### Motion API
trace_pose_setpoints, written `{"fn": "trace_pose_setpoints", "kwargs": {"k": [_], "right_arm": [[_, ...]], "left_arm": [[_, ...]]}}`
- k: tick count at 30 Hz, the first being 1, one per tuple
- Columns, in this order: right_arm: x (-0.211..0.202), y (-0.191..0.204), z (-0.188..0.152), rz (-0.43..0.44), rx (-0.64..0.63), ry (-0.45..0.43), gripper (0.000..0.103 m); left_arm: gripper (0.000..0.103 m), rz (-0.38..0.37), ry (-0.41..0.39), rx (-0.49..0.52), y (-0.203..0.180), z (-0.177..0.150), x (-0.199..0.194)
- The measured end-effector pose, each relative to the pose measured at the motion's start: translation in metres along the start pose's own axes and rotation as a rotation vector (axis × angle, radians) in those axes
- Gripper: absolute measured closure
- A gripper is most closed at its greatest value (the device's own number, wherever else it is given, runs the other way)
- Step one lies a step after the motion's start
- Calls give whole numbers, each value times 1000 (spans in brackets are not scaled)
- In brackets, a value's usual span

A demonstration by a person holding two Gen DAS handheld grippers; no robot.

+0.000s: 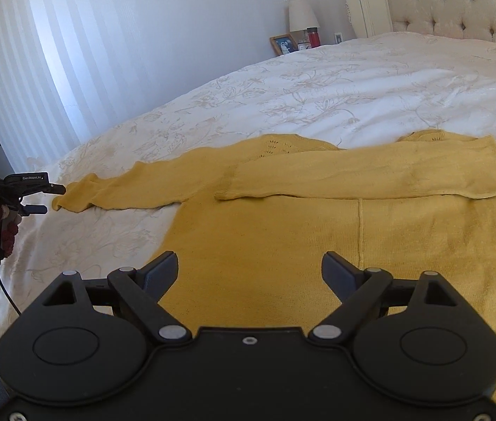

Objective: Fold small clothes
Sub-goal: 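Move the left gripper to the other sleeve cuff and close on it, then lift the cuff with the left gripper, fold it across the back, release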

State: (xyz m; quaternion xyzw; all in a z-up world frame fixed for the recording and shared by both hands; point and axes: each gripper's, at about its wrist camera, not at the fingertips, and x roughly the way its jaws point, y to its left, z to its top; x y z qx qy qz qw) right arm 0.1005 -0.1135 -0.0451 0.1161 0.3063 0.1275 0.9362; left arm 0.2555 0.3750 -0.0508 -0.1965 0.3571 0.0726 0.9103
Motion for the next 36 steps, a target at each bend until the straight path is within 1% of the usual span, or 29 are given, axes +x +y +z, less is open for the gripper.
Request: {"fn": "trace_pose_setpoints", "kwargs": {"k": [2,4,7,10,12,14,15,16,18,22,25,28,30,32,36], "right_arm": [[7,2,0,3,2,12,13],[13,2,0,2,5,24,13],[20,4,0,1,4,37,13],[23,5,1,-4,-1,42,13],[26,5,1,-8,-1,48,13],[28,4,1,-11,4,52,13],[31,5,1,-12,8,57,13],[32,5,0,-13,12,60,13],[33,5,0,-11,17,62,13],[32,6,-1,-7,13,64,13],[26,3,-3,-1,17,59,13],[19,-4,-6,-4,28,54,13],[13,-9,-9,-6,40,49,13],[6,-16,-13,-9,53,44,13],[-9,-29,-24,-35,61,34,13]], "left_arm": [[25,-19,21,-39,10,1,11],[25,-37,26,-74,17,2,20],[25,-45,-4,-119,25,11,30],[25,-54,-26,-197,35,22,39],[26,-58,-24,-228,40,27,44],[30,-49,-27,-236,41,30,46],[43,-33,-31,-231,40,31,46],[67,-9,-35,-220,38,31,45],[96,16,-23,-207,36,31,45],[96,-21,-58,-213,23,34,25],[96,-53,-85,-186,-2,47,3],[96,-109,-126,-114,-44,62,-26],[96,-158,-146,-59,-77,70,-42],[96,-210,-167,-1,-118,75,-61],[96,-321,-179,81,-198,68,-83]]}}
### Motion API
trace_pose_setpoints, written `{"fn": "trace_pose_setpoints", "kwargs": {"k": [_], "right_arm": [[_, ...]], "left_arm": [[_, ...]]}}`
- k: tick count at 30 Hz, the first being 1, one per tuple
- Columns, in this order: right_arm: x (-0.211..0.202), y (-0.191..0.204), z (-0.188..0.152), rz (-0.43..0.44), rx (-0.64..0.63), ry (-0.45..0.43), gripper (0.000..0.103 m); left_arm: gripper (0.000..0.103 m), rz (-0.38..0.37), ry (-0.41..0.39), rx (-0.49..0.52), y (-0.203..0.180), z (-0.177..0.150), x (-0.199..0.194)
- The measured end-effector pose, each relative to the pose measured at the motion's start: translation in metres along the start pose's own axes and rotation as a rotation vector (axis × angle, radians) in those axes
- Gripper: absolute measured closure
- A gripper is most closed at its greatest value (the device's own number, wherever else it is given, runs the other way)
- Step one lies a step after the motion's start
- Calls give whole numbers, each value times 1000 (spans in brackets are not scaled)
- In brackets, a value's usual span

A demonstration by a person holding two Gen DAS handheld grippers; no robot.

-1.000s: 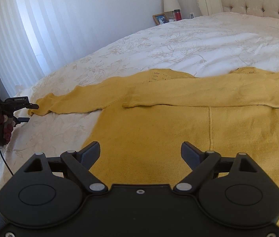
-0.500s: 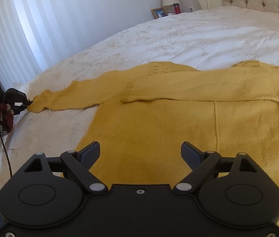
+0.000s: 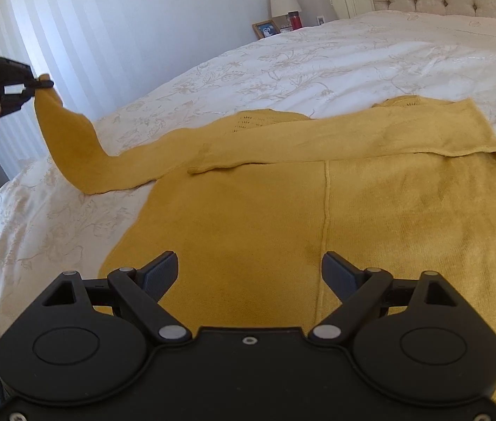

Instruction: Fold small clothes

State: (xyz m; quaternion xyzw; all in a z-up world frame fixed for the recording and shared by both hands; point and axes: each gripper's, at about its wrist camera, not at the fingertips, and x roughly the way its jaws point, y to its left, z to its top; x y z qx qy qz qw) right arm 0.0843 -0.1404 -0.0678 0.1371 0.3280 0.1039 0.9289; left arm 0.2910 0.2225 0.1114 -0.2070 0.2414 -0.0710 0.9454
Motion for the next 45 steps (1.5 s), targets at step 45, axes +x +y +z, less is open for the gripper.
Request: {"fn": "trace_pose_setpoints", "kwargs": {"k": [45], "right_arm": [[-8,-90,34,-57,156,-125,13]], "left_arm": [[62,132,322,357,-62,-262,38]]}}
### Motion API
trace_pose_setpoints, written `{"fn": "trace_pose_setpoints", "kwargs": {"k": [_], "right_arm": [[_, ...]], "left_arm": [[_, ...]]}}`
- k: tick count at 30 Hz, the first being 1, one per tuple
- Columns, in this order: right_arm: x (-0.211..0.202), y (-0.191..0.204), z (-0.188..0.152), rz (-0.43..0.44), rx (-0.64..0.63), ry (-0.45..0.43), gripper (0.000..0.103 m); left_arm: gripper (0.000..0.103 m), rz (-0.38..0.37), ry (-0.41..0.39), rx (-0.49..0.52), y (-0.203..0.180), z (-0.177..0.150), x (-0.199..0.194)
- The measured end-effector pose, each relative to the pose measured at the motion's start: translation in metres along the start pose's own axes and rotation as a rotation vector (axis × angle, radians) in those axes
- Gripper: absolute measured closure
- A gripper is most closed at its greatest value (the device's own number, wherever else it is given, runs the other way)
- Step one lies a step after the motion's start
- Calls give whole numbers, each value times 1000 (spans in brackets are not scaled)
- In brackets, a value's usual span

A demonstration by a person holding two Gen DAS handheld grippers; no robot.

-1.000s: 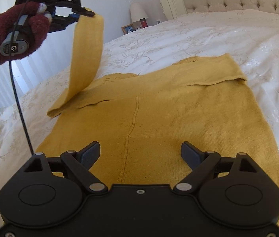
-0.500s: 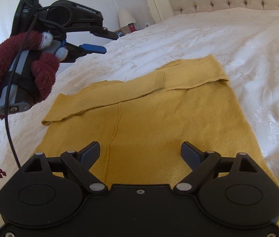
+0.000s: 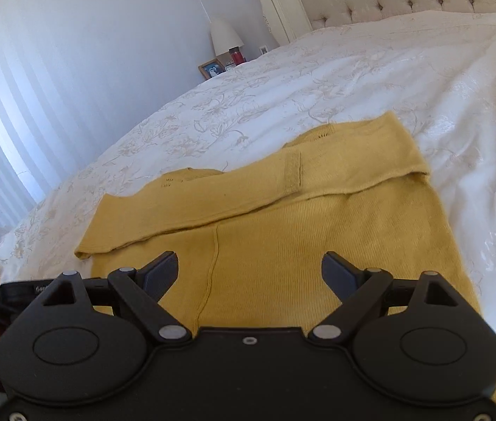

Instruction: Fold small clothes

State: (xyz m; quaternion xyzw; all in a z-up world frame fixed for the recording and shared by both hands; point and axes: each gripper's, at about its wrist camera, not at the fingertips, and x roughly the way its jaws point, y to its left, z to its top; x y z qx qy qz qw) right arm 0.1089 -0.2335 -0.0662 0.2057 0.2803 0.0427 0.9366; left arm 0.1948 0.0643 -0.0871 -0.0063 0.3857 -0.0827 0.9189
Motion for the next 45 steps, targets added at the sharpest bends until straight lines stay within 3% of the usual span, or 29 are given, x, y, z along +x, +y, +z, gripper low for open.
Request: {"fn": "trace_pose_setpoints", "kwargs": {"k": [2,4,6,14,17,18,20,24,25,31,34,37,38,39,40,45], "right_arm": [[13,0,15,-8,-18,-7,15],[31,-1,31,-19,-44,-12,27],[50,-2,44,-40,-66,3,31],[117,-19,60,-135,-44,121,33],[122,-21,57,-146,-32,131,57],[122,-20,57,-147,-32,129,79],[121,-16,61,-123,-37,131,85],[105,-11,80,-109,-85,86,88],[99,-14,87,-114,-85,69,96],[80,-50,117,-247,-82,15,96],[85,-70,116,-234,-17,53,93],[95,-75,106,-242,17,88,80],[98,-78,102,-237,36,100,70],[101,-80,99,-233,56,109,49],[103,-84,95,-227,82,116,39],[109,-89,85,-211,101,114,39]], "left_arm": [[61,-8,-23,1,1,-7,1],[61,-21,-48,-15,5,-13,2],[61,-29,-71,-20,7,-17,2],[60,20,-149,37,-5,-33,0],[60,24,-153,40,-6,-33,0],[60,21,-153,36,-5,-32,0],[60,13,-154,28,-3,-32,0],[60,10,-155,25,-1,-31,1],[60,10,-155,26,-1,-32,1],[60,9,-156,21,-1,-32,1],[60,9,-156,23,0,-32,1],[60,7,-156,21,1,-32,0],[60,8,-156,21,1,-32,0],[60,8,-156,22,1,-32,0],[60,9,-156,22,0,-32,0],[60,10,-157,23,0,-32,0]]}}
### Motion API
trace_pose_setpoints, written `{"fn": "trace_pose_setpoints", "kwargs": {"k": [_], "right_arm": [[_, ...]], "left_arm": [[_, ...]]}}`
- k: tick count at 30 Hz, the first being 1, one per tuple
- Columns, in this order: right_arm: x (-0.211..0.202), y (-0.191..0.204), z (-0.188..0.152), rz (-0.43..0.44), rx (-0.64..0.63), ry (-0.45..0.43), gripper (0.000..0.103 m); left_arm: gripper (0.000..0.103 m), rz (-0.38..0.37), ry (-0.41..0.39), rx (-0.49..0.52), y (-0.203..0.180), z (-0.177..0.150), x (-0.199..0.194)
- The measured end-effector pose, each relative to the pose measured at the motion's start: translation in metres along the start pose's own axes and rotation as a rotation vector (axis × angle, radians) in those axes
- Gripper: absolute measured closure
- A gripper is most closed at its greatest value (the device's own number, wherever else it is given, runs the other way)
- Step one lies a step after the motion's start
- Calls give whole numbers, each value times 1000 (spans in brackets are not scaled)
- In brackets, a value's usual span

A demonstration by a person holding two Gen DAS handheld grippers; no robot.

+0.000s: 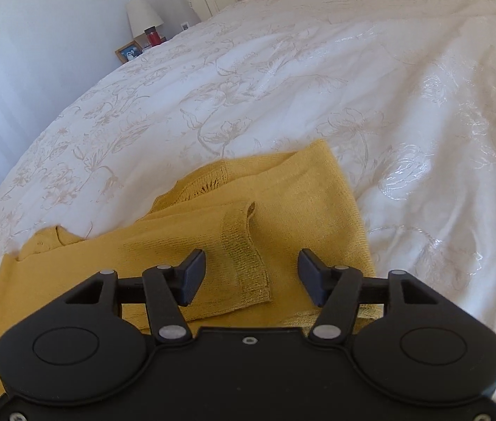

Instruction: Fold small clothes

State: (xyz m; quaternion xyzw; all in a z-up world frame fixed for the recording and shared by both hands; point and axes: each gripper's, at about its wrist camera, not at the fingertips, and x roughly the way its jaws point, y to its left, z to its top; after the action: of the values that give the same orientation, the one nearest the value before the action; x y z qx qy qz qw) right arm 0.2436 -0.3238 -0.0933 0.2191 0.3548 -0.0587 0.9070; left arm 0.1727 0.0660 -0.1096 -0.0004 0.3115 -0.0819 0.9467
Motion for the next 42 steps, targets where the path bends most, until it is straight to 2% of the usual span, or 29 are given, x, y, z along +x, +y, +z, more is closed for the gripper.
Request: {"fn": "trace_pose_setpoints", "kwargs": {"k": [2,3,6,10,12,14,16,18,21,22,26,30,33,35,37,38,39,40,42], "right_arm": [[3,2,0,8,-8,10,49],[5,3,0,15,-18,19,91],[0,16,4,10,-100,25,92],[-32,18,17,21,-100,-57,92],[-34,10,21,-24,-94,-53,92],[-23,1,18,-93,-99,-14,92],[-9,-6,12,-122,-114,32,88],[-9,-11,5,-121,-89,13,77],[-20,-14,-1,-95,-48,-35,45],[-26,-14,-2,-89,-54,-53,37],[-43,-7,-7,-103,-126,-116,38],[-43,9,-4,-66,-192,-154,37],[-30,28,-2,-11,-259,-141,37],[-17,38,-4,11,-308,-114,37],[1,42,-7,-4,-335,-61,37],[8,42,-9,-24,-341,-39,37],[15,40,-11,-47,-344,-20,37],[19,36,-14,-66,-344,-14,37],[18,30,-15,-58,-328,-23,37]], "left_arm": [[60,0,0,-1,0,0,0],[60,-1,0,-1,0,0,0],[60,-3,0,-4,0,0,0],[60,-1,1,-4,0,1,-1],[60,1,2,-1,-1,1,-1],[59,-2,6,-3,0,2,-2],[59,-10,13,-9,1,3,-2],[59,-15,26,-6,2,7,-3],[59,-17,55,-11,1,16,-9],[59,-21,51,-22,1,21,-12],[59,-41,-32,-1,-11,52,-20],[58,-51,-56,25,-24,85,3],[58,-28,-13,3,-25,96,33],[58,-6,49,-23,-19,93,54],[59,41,119,-26,-11,84,72],[58,52,127,-13,-9,79,77],[53,61,110,20,-7,74,77],[43,92,108,54,-8,72,76],[42,104,116,68,-8,71,74]]}}
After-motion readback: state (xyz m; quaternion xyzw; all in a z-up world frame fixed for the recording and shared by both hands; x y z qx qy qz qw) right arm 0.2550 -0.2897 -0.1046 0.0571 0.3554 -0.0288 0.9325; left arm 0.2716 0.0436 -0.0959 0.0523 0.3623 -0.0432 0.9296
